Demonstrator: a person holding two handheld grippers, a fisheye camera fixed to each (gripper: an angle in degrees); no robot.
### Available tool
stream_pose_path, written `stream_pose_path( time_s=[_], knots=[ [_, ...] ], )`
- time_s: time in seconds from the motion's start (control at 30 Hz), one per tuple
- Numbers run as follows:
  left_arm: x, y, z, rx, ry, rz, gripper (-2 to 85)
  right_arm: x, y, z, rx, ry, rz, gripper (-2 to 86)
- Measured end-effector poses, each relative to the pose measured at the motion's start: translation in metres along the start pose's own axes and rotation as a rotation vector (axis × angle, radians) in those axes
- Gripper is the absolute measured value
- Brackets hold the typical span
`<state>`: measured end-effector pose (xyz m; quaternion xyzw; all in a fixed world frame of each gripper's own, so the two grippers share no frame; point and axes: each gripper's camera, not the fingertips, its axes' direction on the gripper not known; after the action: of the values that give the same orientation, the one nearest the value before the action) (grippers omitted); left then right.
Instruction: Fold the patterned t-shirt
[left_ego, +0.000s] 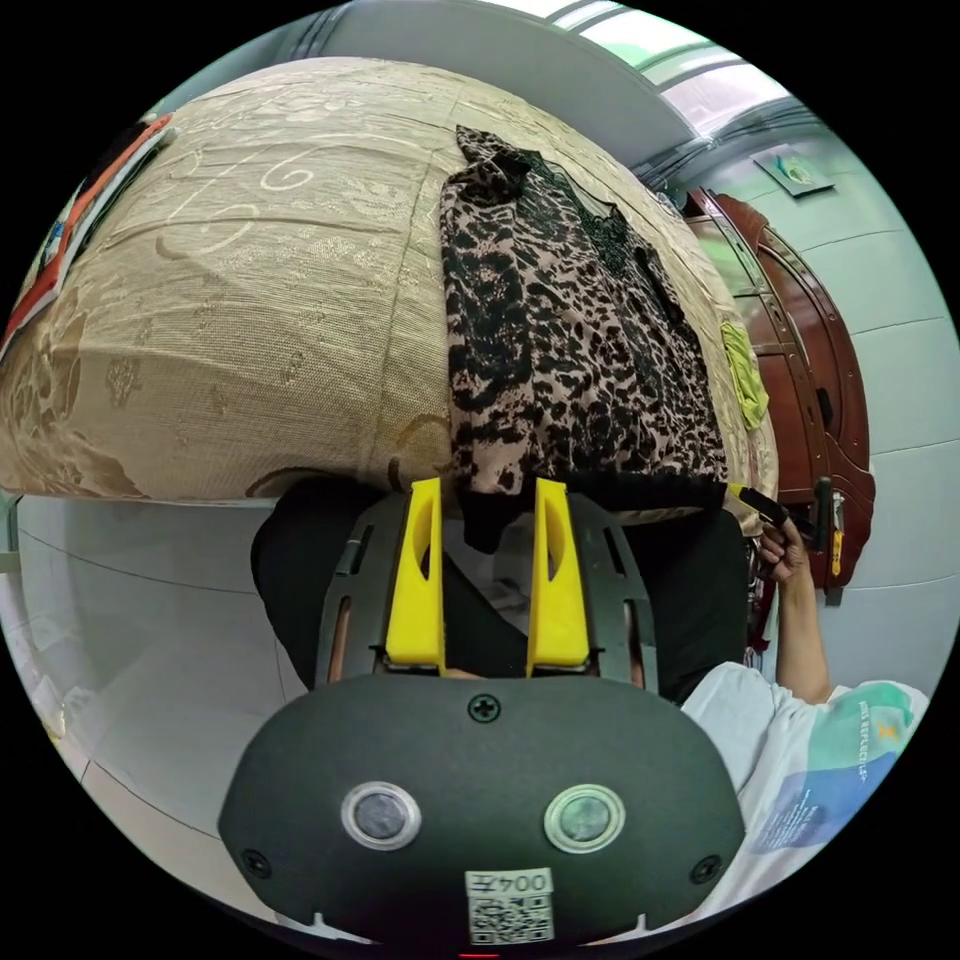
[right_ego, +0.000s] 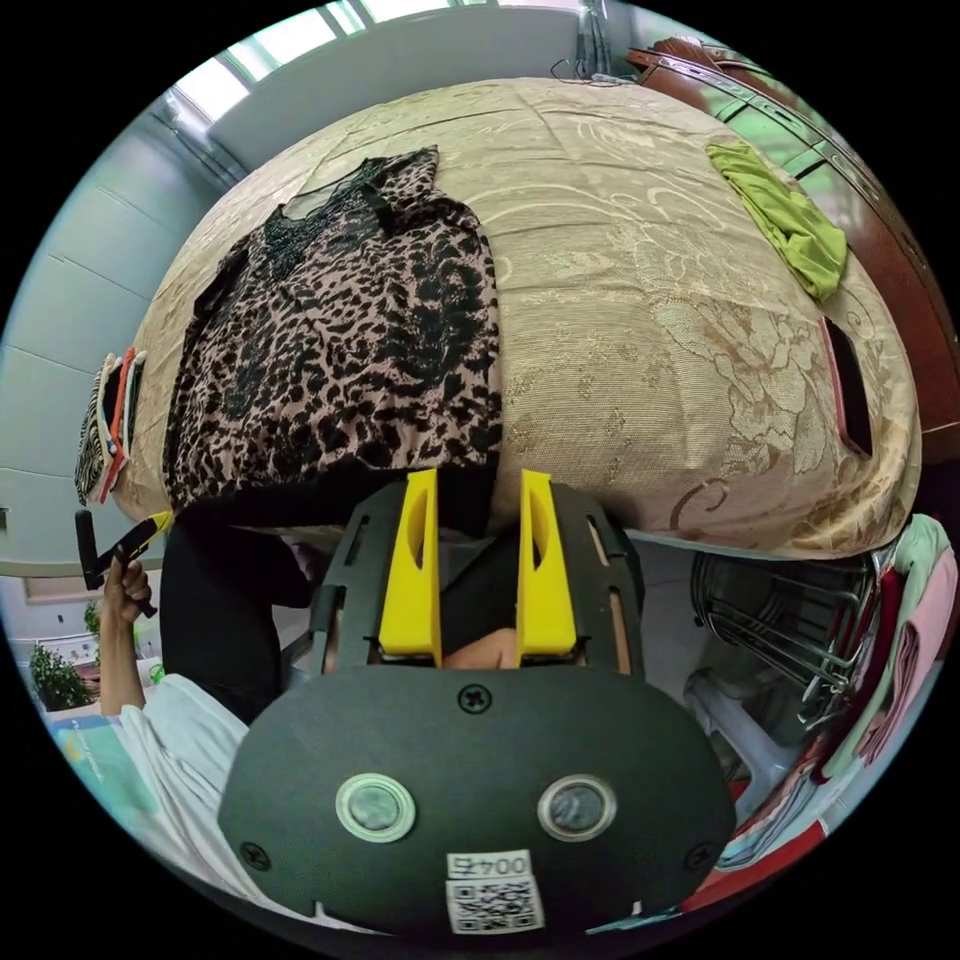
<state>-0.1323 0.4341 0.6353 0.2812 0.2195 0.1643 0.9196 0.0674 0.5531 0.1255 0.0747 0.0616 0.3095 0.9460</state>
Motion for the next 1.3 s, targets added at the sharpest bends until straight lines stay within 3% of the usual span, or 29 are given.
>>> stream_pose_path(
  time_s=[0.17,0.23,0.33,0.47,0.57,0.63,0.77,0.9,0.97,1.13,1.3],
  knots=[
    [0.004,-0.005,0.015,-0.051,0.015,0.007,12.4,0.030,0.006,0.022,-0.016,-0.151,0.085,13.2],
    [0.002,-0.007,0.025,-0.076,0.052,-0.011,11.7,0.031,0.004,0.038,-0.055,-0.120,0.089,11.7],
    [0.002,-0.012,0.037,-0.099,0.077,-0.032,7.7,0.028,0.005,0.052,-0.068,0.007,0.081,2.2],
    [0.003,-0.009,0.027,-0.100,0.048,-0.029,3.8,0.055,0.015,0.048,-0.050,0.010,0.156,0.1],
    [-0.011,-0.003,0.027,-0.134,0.061,-0.058,3.6,0.071,0.017,0.075,-0.144,0.054,0.195,0.5],
    [-0.017,0.001,0.034,-0.173,0.165,-0.072,4.1,0.072,0.020,0.076,-0.132,0.053,0.184,1.8],
    [-0.012,0.010,0.019,-0.206,0.202,-0.039,5.5,0.075,0.038,0.047,0.017,0.035,0.222,2.2],
    [0.011,-0.004,-0.032,0.021,0.213,0.024,4.2,0.038,0.044,0.043,0.144,-0.204,0.091,0.2],
    [0.040,-0.027,-0.041,0.098,0.155,0.127,3.8,0.016,0.038,0.057,0.141,-0.301,0.046,0.1],
    [0.135,-0.104,-0.013,0.276,-0.426,0.398,4.2,-0.037,0.027,0.096,0.069,-0.371,-0.046,0.2],
    [0.187,-0.154,0.043,0.316,-0.754,0.600,7.4,-0.051,0.032,0.118,0.034,-0.392,-0.052,-0.4]
  ],
)
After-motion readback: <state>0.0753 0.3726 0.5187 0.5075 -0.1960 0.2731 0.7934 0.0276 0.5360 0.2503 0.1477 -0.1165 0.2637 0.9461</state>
